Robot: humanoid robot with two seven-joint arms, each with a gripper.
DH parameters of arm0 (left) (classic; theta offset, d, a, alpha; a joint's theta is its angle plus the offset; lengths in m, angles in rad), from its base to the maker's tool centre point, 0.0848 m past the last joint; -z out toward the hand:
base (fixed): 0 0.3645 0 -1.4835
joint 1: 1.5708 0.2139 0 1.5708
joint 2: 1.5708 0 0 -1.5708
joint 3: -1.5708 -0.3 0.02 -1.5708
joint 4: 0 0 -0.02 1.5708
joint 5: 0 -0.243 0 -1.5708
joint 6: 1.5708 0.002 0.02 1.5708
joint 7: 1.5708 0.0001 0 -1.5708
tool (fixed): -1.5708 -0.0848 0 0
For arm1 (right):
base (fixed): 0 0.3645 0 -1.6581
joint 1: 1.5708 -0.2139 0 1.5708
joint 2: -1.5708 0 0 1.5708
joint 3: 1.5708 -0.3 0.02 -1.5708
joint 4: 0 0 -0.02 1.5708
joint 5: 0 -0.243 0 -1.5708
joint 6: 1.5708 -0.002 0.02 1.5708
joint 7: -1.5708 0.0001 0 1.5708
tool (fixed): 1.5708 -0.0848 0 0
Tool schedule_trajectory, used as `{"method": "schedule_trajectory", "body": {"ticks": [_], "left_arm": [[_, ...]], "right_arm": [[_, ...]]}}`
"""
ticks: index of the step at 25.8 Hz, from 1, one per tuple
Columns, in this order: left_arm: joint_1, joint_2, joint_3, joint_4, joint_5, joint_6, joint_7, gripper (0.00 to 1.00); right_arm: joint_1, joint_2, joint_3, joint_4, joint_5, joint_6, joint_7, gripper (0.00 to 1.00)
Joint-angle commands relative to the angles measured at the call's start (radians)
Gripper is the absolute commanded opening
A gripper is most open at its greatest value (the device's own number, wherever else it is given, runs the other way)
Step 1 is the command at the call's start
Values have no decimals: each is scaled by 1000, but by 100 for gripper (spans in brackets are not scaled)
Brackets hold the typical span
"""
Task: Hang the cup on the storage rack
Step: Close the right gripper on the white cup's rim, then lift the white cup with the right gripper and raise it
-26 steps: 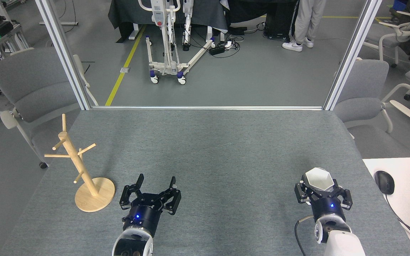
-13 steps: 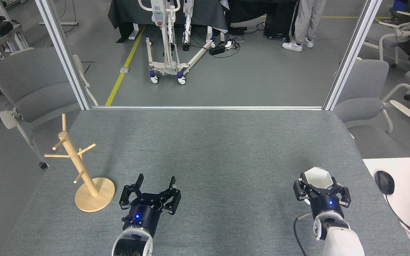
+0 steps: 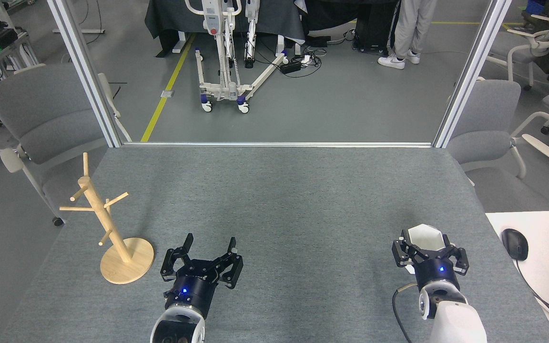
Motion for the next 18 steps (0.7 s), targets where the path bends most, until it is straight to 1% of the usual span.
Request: {"method": "schedule_trajectory", "body": {"ticks": [1,6,14,18], "left_arm": [[0,0,0,2,0,0,0,100],[1,0,-2,2,2,2,0,100],[1,0,0,2,2,2,0,100],[1,0,0,2,2,2,0,100]], "right_arm": [[-18,0,1,24,14,1,1,100],[-33,-1,1,38,14,1,-1,99],[-35,0,1,49,16,-1,-1,99],[-35,0,1,50,42,-2,-1,99]]}}
